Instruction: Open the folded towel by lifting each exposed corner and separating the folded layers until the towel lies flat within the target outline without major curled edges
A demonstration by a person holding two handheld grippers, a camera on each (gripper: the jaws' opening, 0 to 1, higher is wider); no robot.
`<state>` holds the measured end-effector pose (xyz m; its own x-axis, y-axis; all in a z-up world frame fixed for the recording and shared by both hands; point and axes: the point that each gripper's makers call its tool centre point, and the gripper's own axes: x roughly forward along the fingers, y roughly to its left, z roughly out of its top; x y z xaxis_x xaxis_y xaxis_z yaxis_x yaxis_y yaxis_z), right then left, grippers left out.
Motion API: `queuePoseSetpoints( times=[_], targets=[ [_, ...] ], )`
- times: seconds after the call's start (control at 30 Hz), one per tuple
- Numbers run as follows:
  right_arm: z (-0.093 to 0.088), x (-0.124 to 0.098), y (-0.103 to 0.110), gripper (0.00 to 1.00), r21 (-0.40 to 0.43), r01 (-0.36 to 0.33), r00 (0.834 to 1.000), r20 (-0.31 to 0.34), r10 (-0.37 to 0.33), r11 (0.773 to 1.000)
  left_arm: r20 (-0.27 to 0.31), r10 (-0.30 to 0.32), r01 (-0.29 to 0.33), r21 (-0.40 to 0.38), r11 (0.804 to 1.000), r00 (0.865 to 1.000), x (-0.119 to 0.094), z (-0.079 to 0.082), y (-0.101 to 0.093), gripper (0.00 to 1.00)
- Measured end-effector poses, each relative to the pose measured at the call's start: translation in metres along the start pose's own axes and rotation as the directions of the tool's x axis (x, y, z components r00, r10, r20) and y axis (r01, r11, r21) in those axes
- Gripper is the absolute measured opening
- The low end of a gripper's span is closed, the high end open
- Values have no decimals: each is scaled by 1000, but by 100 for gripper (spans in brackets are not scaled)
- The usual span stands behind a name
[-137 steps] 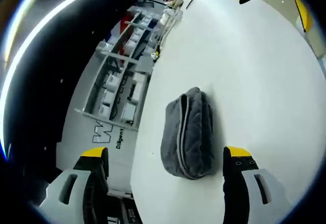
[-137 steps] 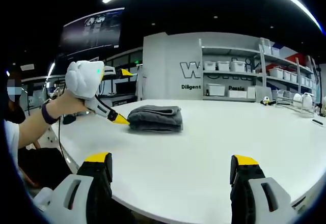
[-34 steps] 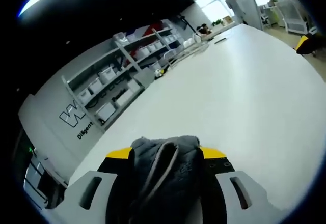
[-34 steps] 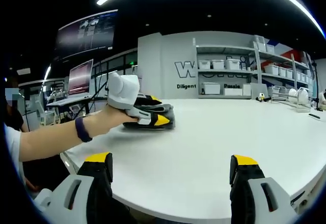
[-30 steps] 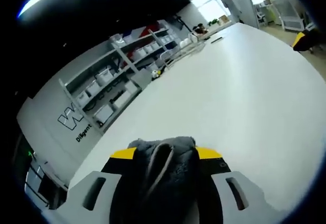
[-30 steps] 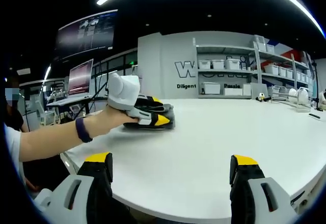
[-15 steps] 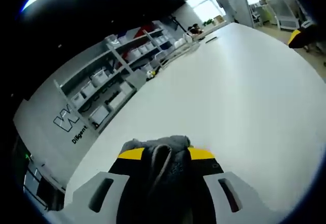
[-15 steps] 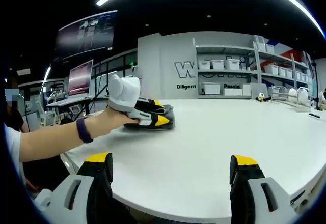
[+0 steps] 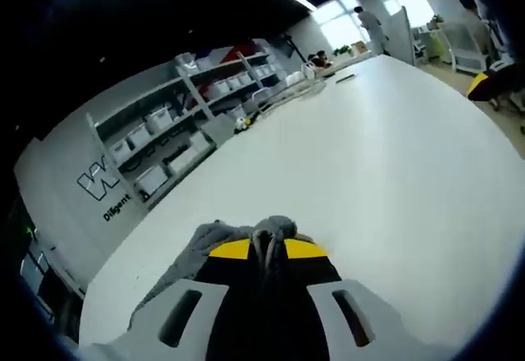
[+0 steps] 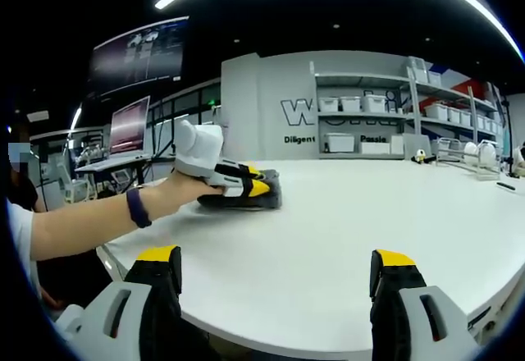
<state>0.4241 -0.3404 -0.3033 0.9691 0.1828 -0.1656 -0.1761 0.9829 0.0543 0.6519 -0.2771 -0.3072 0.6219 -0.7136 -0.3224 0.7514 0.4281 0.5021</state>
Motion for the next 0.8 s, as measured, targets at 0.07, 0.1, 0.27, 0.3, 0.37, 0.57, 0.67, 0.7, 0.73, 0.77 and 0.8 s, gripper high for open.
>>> queuePoseSetpoints(
  times=[0.07,0.1,0.27,0.3,0.37,0.57,0.67,0.7,0.73,0.77,0.8],
  targets=[
    [0,0,0,97,-1,-1,1000,0,1,1000,8,-4,4,-33,999,1000,1,-1,0,8],
    [0,0,1,97,-3,-2,1000,0,2,1000,10,-9,9,-45,999,1000,1,-1,0,8],
    [0,0,1,97,-2,1,1000,0,-1,1000,15,-13,14,-64,998,1000,1,-1,0,6],
    [0,0,1,97,-3,1,1000,0,-1,1000,15,-16,17,-65,998,1000,1,-2,0,6],
    [0,0,2,97,-5,-2,1000,-2,2,1000,15,-20,21,-68,997,1000,1,-2,-1,6],
    [1,1,5,97,-10,-7,1000,-3,6,1000,16,-23,24,-72,997,1000,0,-2,-1,5],
    [1,1,4,97,-10,-6,1000,-3,6,1000,17,-20,22,-81,996,1000,0,-2,-1,5],
    [1,1,4,97,-8,-6,1000,-4,6,1000,16,-21,22,-86,996,1000,0,-3,-1,5],
    [1,1,4,97,-8,-5,1000,-3,5,1000,16,-20,22,-87,996,1000,0,-2,-1,5],
    [0,1,3,97,-8,-4,1000,-4,4,1000,15,-20,21,-89,996,1000,0,-2,-1,4],
    [0,1,3,97,-7,-3,1000,-3,3,1000,15,-20,22,-92,996,1000,0,-2,-1,4]
  ],
)
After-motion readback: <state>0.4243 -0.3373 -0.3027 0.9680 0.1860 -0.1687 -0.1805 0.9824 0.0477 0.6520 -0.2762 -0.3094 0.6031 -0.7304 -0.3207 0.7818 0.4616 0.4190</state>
